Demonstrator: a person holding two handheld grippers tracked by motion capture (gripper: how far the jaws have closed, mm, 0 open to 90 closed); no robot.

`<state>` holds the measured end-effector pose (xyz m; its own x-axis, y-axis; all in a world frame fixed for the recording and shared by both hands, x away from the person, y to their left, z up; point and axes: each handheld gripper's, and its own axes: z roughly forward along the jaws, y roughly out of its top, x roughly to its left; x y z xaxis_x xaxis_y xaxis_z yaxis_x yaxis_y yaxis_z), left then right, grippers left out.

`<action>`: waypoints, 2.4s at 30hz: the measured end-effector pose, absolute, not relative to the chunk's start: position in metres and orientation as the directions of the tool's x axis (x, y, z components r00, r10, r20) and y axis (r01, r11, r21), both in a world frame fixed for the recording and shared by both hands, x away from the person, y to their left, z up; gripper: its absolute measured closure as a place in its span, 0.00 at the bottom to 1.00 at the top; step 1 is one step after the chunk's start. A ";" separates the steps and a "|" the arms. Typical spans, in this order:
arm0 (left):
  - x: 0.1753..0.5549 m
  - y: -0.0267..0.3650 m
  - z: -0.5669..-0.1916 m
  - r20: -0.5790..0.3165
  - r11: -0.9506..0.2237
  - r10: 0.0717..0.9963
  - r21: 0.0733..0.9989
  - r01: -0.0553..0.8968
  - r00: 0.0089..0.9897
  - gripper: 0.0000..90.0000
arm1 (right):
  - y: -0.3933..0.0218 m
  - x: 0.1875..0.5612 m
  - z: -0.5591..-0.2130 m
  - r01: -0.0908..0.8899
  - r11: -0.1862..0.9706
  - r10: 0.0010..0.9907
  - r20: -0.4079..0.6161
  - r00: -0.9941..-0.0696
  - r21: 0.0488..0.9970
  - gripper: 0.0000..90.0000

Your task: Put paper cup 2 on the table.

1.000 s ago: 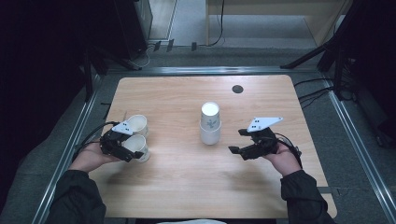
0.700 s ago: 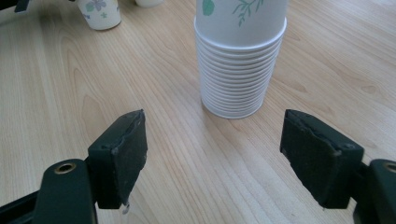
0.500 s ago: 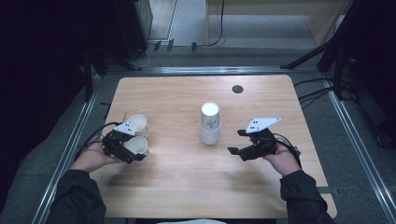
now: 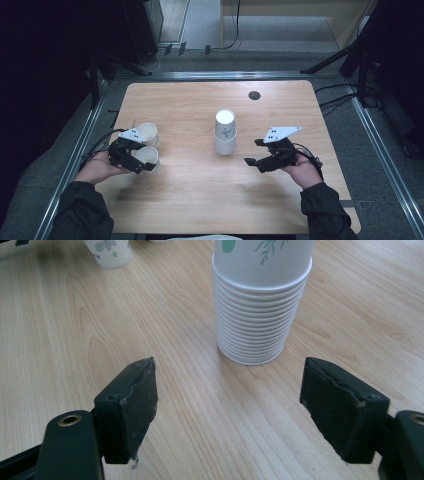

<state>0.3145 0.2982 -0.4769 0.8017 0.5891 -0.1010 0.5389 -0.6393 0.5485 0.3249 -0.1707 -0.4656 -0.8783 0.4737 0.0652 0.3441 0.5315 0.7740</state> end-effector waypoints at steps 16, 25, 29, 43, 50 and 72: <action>0.312 0.303 -0.460 -0.096 -0.602 0.592 0.607 0.519 0.800 0.14 | -0.168 0.325 -0.467 0.337 0.542 0.460 0.063 -0.885 0.770 0.26; 0.312 0.297 -0.446 -0.090 -0.578 0.605 0.633 0.515 0.791 0.14 | -0.166 0.323 -0.468 0.333 0.551 0.453 0.061 -0.889 0.765 0.25; 0.313 0.290 -0.441 -0.092 -0.572 0.603 0.642 0.510 0.792 0.14 | -0.165 0.322 -0.468 0.331 0.558 0.450 0.058 -0.891 0.761 0.25; 0.316 0.255 -0.430 -0.096 -0.564 0.588 0.664 0.491 0.803 0.15 | -0.166 0.318 -0.470 0.327 0.572 0.443 0.052 -0.895 0.752 0.25; 0.315 0.237 -0.423 -0.103 -0.548 0.573 0.689 0.473 0.813 0.15 | -0.170 0.317 -0.470 0.334 0.565 0.454 0.054 -0.890 0.755 0.25; 0.303 0.164 -0.436 -0.124 -0.590 0.491 0.681 0.434 0.862 0.15 | -0.160 0.309 -0.473 0.316 0.597 0.421 0.047 -0.906 0.738 0.25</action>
